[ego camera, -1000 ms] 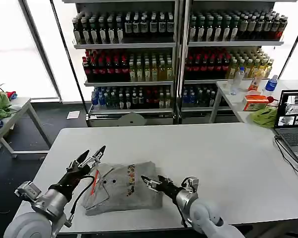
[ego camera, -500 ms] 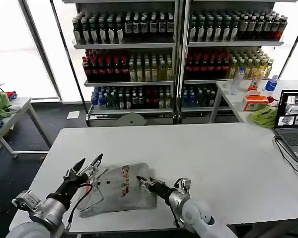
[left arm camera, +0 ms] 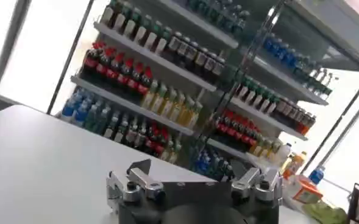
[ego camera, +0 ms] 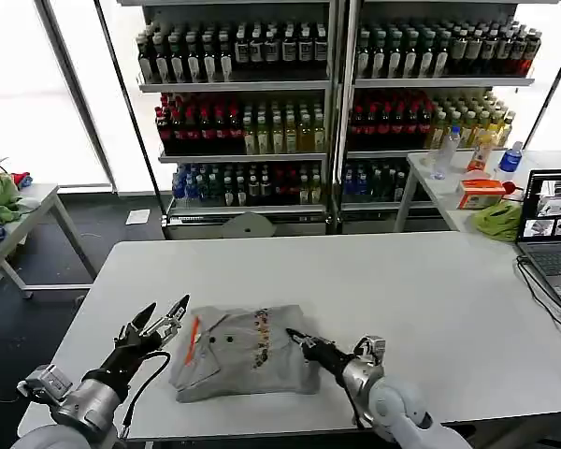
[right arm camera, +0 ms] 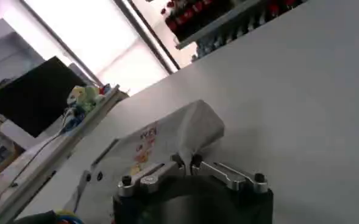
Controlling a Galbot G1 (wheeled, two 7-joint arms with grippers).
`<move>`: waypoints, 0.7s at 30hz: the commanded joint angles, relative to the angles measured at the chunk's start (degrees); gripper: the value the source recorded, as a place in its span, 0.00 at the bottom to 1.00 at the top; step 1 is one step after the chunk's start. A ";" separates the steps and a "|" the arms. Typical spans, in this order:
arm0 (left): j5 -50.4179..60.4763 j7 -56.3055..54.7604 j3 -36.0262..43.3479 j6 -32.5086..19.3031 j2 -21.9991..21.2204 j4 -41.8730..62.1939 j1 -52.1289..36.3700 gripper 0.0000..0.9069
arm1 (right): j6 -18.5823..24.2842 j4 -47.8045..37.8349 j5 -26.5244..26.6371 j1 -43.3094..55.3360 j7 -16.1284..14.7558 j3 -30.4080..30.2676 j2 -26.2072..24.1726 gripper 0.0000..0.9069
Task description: Fold and organize the clothes.
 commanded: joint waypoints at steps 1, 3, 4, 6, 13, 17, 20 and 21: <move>0.45 0.04 -0.22 -0.10 -0.14 0.52 -0.03 1.00 | -0.07 4.17 -9.99 -5.01 0.15 7.31 -7.48 0.10; 0.39 0.25 -0.49 -0.28 0.01 0.82 0.01 1.00 | 1.70 4.55 -14.91 -6.17 -0.28 8.03 -8.17 1.00; 0.41 0.29 -0.61 -0.33 0.04 0.85 -0.04 1.00 | 3.28 4.72 -17.10 -6.72 -0.33 8.31 -8.46 1.00; 0.37 0.32 -0.96 -0.44 0.16 1.16 -0.17 1.00 | 4.28 5.60 -19.48 -7.95 0.19 9.56 -8.60 1.00; -0.02 0.79 -2.04 -0.64 0.67 1.01 0.31 1.00 | 6.79 7.13 -24.23 -10.27 1.82 13.04 -9.89 1.00; -0.76 0.78 -2.66 -0.65 1.16 0.81 0.33 1.00 | 6.70 10.36 -25.84 -9.60 5.27 14.54 -7.74 1.00; -1.00 0.81 -3.13 -0.66 1.36 0.67 0.48 1.00 | 6.48 13.70 -30.82 -7.43 7.09 10.76 -5.69 1.00; -1.02 0.89 -3.27 -0.67 1.38 0.46 0.77 1.00 | 5.54 14.27 -33.11 -5.88 8.42 8.64 -4.96 1.00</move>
